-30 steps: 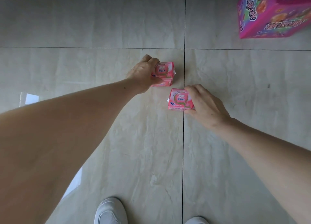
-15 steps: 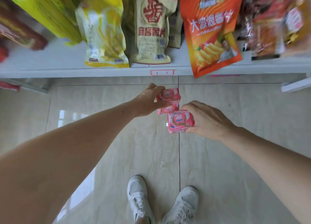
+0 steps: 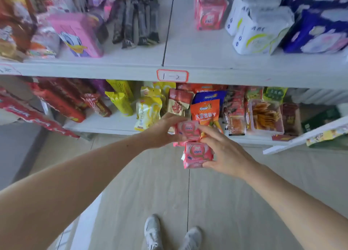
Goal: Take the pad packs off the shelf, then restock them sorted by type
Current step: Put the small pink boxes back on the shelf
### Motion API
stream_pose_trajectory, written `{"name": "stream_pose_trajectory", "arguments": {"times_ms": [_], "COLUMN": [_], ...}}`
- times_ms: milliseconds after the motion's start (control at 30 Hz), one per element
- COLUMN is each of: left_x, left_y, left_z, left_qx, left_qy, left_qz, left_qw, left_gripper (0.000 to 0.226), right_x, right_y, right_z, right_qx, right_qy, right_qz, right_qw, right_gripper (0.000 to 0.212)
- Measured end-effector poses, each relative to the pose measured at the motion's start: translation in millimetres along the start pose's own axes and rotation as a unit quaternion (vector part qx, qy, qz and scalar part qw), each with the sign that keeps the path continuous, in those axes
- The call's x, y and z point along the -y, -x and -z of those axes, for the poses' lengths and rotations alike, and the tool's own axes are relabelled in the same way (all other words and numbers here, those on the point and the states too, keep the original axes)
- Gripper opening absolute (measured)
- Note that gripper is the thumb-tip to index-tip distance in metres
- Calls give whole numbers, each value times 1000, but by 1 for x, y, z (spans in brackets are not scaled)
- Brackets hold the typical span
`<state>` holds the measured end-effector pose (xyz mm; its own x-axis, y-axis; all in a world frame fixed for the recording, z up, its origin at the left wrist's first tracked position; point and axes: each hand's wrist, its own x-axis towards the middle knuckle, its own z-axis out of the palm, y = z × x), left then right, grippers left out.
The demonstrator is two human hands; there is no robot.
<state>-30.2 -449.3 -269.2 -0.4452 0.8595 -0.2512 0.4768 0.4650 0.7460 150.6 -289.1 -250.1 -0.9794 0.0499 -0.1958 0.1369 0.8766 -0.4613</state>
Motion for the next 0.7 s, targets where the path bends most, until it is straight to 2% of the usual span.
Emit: {"name": "stream_pose_trajectory", "arguments": {"times_ms": [200, 367, 567, 700], "left_x": [-78, -124, -151, -148], "left_y": [28, 29, -23, -70], "left_z": [51, 96, 156, 175], "left_qx": [-48, -115, -172, -192], "left_qy": [32, 60, 77, 121], "left_qz": [-3, -23, -35, -12], "left_qw": [998, 991, 982, 974], "left_gripper": [63, 63, 63, 51], "right_x": [47, 68, 65, 48], "right_y": [24, 19, -34, -76], "right_z": [95, 162, 222, 235], "right_qx": [11, -21, -77, -91], "right_qy": [101, 161, 205, 224], "right_qz": [25, 34, 18, -17], "right_qw": [995, 986, 976, 970], "right_gripper": [66, 72, 71, 73]}}
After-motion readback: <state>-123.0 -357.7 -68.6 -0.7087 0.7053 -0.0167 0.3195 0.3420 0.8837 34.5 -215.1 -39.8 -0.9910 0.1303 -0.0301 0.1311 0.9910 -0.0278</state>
